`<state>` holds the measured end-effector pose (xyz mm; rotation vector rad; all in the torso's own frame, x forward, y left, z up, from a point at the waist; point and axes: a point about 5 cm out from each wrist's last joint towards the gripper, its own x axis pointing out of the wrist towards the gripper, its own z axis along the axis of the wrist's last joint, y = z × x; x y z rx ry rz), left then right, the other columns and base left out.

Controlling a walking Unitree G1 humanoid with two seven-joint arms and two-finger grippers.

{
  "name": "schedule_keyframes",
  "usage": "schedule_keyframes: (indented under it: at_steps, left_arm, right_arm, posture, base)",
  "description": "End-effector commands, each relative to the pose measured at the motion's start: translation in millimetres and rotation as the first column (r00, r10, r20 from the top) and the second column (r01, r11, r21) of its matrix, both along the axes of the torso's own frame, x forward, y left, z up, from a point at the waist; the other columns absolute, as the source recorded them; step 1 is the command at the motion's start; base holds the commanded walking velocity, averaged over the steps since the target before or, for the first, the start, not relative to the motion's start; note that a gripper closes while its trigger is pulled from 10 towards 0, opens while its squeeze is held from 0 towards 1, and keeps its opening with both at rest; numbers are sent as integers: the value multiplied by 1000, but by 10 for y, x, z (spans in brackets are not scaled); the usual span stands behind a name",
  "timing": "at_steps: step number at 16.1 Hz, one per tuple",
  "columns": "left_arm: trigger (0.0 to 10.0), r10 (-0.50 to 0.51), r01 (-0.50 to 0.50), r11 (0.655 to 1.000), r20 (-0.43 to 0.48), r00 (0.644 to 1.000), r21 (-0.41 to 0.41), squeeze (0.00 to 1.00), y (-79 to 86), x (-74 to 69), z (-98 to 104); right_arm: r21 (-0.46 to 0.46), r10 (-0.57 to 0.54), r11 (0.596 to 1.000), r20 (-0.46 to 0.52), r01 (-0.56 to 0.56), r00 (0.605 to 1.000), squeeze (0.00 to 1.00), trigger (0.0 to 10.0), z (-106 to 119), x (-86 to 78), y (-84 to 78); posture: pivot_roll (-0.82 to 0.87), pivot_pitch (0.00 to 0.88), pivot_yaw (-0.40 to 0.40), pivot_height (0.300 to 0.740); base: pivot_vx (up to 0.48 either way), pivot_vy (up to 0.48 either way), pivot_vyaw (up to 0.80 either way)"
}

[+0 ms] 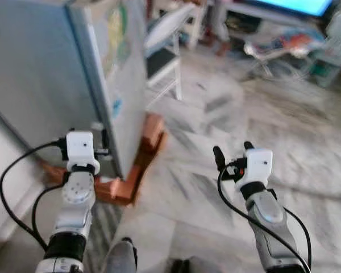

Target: Restocking fridge

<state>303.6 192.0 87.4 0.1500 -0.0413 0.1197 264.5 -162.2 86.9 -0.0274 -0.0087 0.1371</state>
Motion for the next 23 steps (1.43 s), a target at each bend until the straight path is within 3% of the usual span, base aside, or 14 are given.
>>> schedule_keyframes:
  at_steps: [1, 6, 8, 10, 12, 19, 23]
  left_arm:
    - [10000, -23, 23, 1000, 19, 1000, -8, 0, -70, 78, 44]
    - [10000, -115, 116, 992, 26, 993, -45, 0, -171, 318, 130]
    - [10000, -91, 92, 996, 34, 995, -15, 0, -159, 406, 182]
    - [10000, -100, 101, 995, 40, 994, -24, 0, -142, 471, 230]
    - [10000, -97, 97, 995, 37, 995, -24, 0, -124, 509, 251]
    - [10000, -36, 36, 999, 37, 999, -9, 0, -143, 648, 345]
    - [10000, -30, 29, 1000, 44, 999, 11, 0, -153, 667, 369]
  right_arm:
    - [0, -39, 999, 1, 39, 999, 0, 10000, 5, -22, -75]
    - [-35, -52, 998, -18, 52, 998, 0, 10000, -12, -79, -125]
    - [-28, -25, 999, -49, 24, 998, 0, 10000, -28, -187, -110]
    - [-42, 27, 999, -76, -31, 997, 0, 10000, -39, -395, -88]
    - [-48, 25, 998, -99, -30, 995, 0, 10000, -51, -509, -132]
    - [-41, 64, 997, -113, -69, 992, 0, 10000, 131, -648, -177]
    - [15, 170, 985, -180, -170, 969, 0, 10000, 91, -737, -89]
  posture:
    - [66, 133, -106, 740]
    - [39, 155, -115, 740]
    - [10, 175, -123, 740]
    - [-16, 189, -130, 740]
    - [-41, 199, -142, 740]
    - [-93, 232, -171, 740]
    - [-96, 243, -169, 740]
  base:
    - [0, 0, 0]
    - [0, 0, 0]
    - [0, 0, 0]
    - [0, 0, 0]
    - [0, 0, 0]
    - [0, 0, 0]
    - [0, 0, 0]
